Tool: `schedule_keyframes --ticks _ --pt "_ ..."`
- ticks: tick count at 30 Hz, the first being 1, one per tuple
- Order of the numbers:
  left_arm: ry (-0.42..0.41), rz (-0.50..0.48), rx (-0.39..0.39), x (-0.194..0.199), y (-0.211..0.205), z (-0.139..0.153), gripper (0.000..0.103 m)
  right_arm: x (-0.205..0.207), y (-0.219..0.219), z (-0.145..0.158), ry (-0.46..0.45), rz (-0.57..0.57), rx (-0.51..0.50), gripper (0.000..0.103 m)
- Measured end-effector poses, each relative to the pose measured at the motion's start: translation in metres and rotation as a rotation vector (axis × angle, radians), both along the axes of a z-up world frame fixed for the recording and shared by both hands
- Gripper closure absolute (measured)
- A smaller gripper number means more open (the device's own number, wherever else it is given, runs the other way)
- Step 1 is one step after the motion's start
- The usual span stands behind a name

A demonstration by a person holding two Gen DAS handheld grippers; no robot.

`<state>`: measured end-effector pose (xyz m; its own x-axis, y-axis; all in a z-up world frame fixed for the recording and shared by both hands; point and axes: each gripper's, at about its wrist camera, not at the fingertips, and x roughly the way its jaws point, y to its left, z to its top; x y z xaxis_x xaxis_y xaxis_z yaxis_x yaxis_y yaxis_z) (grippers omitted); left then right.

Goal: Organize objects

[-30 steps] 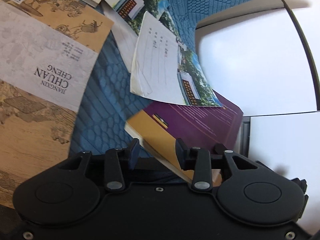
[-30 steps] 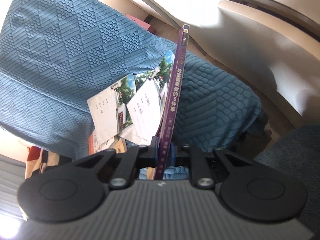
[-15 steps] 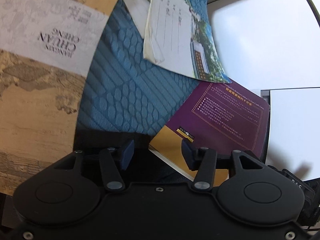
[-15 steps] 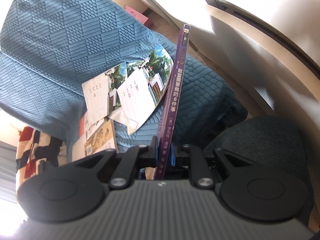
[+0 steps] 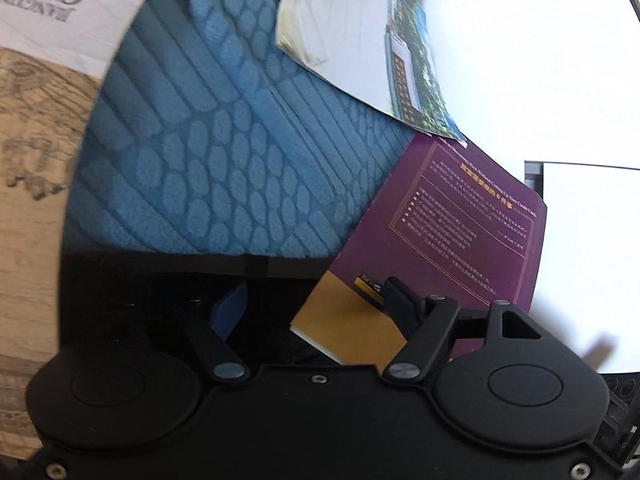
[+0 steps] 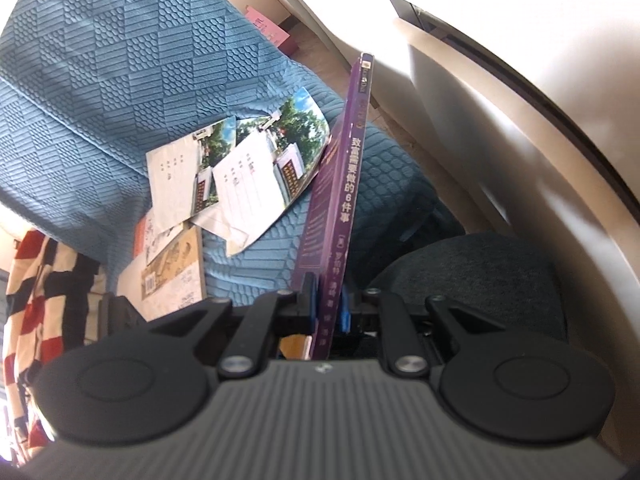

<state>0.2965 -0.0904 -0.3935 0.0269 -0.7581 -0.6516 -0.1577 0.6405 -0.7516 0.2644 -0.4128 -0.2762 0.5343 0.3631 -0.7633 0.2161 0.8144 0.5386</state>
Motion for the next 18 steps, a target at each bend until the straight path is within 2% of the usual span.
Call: schedule_keyframes --ticks 6,8,9,12,15,17,18 --pt "0.031 -0.008 -0.083 0.005 -0.013 -0.008 0.032 -0.001 0.001 -0.003 0.006 0.01 -0.033 0.089" --pt "0.037 -0.012 -0.118 0.005 -0.017 -0.008 0.038 -0.002 0.001 -0.004 0.009 0.012 -0.042 0.089" --pt "0.039 -0.018 -0.128 0.006 -0.018 -0.007 0.038 -0.002 0.001 -0.005 0.01 0.014 -0.049 0.089" --pt "0.011 -0.056 -0.11 0.008 -0.025 -0.001 0.04 -0.002 0.003 -0.006 0.01 0.024 -0.08 0.089" --pt "-0.04 -0.096 -0.067 0.008 -0.029 0.014 0.054 -0.001 0.006 -0.004 0.0 0.036 -0.125 0.088" --pt "-0.077 -0.111 -0.032 0.006 -0.03 0.024 0.068 -0.001 0.008 -0.003 -0.009 0.04 -0.155 0.087" --pt "-0.093 -0.112 -0.021 0.006 -0.03 0.03 0.071 0.0 0.009 -0.002 -0.013 0.043 -0.166 0.087"
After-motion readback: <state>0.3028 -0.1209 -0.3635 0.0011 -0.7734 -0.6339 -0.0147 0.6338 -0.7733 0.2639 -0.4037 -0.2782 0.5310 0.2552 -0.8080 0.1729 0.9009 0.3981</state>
